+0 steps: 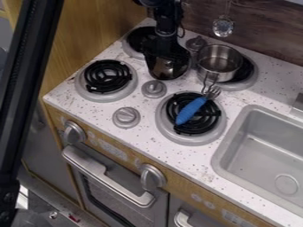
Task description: Move the silver cover to the left side burner
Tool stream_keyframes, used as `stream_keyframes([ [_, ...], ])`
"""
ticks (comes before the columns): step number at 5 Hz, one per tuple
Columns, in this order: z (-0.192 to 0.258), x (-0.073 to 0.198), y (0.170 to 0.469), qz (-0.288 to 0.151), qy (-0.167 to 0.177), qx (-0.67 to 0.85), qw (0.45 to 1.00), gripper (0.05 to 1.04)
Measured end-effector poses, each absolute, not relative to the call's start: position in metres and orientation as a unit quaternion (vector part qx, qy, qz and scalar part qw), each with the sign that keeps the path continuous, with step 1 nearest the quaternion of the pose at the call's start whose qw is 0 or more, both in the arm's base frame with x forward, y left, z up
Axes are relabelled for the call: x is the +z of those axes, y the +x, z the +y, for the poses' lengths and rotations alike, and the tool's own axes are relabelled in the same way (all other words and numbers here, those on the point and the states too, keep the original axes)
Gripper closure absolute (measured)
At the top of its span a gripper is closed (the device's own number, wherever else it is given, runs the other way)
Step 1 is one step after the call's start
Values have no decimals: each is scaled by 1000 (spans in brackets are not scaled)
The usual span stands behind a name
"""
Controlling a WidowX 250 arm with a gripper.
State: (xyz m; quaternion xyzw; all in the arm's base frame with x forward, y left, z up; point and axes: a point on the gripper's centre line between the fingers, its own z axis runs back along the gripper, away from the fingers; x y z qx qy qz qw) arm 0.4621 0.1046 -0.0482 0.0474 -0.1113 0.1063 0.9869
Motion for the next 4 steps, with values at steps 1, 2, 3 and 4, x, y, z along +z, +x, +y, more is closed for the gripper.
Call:
stream_keyframes([
  [1,108,-53,464,-135,54,140,979,87],
  [2,106,-46,473,-152,42,153,975,87],
  [3,108,-36,484,-171,38,156,972,87],
  [4,109,-27,492,-185,38,157,969,87],
])
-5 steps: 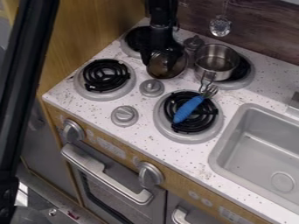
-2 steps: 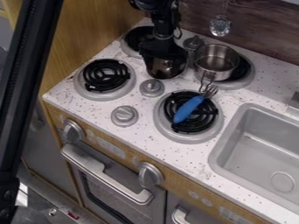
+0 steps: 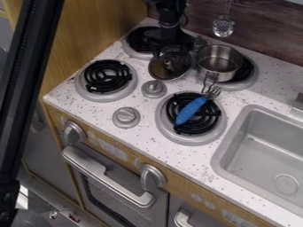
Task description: Move the silver cover to the left side burner
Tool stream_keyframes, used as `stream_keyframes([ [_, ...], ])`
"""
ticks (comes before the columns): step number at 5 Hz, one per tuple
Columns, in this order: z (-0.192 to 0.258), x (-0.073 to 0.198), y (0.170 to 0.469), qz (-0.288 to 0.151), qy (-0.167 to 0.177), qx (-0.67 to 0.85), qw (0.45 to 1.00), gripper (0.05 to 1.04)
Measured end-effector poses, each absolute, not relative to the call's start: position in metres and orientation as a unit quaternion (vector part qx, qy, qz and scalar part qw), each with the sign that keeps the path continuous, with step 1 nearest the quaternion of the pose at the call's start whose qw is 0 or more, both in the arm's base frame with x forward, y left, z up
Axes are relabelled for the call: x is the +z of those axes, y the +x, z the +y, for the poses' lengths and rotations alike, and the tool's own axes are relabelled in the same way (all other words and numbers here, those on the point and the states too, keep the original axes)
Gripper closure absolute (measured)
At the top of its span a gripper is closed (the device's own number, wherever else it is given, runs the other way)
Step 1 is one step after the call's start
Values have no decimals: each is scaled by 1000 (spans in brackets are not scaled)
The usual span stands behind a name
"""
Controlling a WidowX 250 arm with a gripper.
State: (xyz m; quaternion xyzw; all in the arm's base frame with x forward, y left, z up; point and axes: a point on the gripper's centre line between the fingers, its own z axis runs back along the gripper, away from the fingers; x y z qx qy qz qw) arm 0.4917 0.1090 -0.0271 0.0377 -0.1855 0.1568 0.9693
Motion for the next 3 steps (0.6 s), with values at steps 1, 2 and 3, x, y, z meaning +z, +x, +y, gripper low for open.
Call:
stream_keyframes([
  [1,112,-17,498,-191,37,160,968,87],
  [2,113,-37,495,-167,28,170,971,87],
  [3,112,-43,493,-155,23,171,973,87],
])
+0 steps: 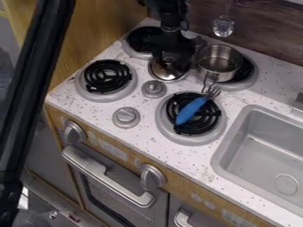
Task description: Move the silver cover to the left side burner
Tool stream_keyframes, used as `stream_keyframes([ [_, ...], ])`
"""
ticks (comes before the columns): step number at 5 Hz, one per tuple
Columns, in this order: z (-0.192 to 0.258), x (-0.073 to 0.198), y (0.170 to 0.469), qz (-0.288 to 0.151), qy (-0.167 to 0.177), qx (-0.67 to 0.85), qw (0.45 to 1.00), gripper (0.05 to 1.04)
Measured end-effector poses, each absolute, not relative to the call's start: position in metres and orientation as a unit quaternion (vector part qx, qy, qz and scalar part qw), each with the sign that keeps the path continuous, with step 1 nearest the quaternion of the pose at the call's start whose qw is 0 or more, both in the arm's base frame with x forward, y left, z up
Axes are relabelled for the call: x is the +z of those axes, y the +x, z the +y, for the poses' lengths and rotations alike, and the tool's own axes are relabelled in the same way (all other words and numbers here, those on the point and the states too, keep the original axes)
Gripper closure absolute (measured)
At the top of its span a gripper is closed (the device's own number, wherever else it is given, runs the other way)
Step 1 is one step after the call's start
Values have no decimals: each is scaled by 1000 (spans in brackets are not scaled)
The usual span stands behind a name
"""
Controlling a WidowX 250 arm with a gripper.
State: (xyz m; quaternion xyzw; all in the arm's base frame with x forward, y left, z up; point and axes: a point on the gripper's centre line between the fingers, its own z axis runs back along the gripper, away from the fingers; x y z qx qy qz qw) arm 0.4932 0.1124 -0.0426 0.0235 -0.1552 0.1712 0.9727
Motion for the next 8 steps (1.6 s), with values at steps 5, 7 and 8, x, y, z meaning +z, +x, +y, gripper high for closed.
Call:
stream_keyframes([
  [5,113,-48,486,-139,11,158,978,813],
  [7,142,-10,441,-138,60,163,975,814],
  [8,152,-14,420,-124,67,176,974,814],
])
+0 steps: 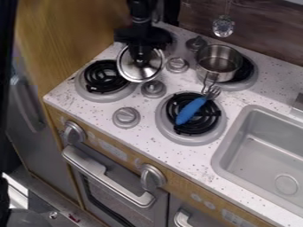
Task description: Move the silver cover to the left side burner
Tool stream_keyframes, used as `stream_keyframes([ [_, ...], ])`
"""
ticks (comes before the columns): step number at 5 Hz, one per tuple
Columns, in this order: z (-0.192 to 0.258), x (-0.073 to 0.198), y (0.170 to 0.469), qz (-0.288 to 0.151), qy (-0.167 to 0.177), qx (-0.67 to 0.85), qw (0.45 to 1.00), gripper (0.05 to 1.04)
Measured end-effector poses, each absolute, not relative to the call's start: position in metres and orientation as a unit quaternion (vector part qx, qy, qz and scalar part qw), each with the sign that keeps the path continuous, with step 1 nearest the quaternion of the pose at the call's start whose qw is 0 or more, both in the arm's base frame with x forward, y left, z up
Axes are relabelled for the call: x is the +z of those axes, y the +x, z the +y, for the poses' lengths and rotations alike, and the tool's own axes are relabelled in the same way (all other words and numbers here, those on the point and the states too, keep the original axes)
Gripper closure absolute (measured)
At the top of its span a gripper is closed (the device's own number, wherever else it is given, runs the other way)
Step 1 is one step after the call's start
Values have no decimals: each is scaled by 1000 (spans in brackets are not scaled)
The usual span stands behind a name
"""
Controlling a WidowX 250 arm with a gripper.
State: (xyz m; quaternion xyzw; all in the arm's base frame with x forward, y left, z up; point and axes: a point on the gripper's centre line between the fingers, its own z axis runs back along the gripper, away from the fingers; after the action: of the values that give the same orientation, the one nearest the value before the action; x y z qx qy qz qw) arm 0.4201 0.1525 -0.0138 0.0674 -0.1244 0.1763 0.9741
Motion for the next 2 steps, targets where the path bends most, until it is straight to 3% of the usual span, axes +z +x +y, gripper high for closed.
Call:
stream_keyframes([
  [2,186,-22,395,-97,80,205,971,814],
])
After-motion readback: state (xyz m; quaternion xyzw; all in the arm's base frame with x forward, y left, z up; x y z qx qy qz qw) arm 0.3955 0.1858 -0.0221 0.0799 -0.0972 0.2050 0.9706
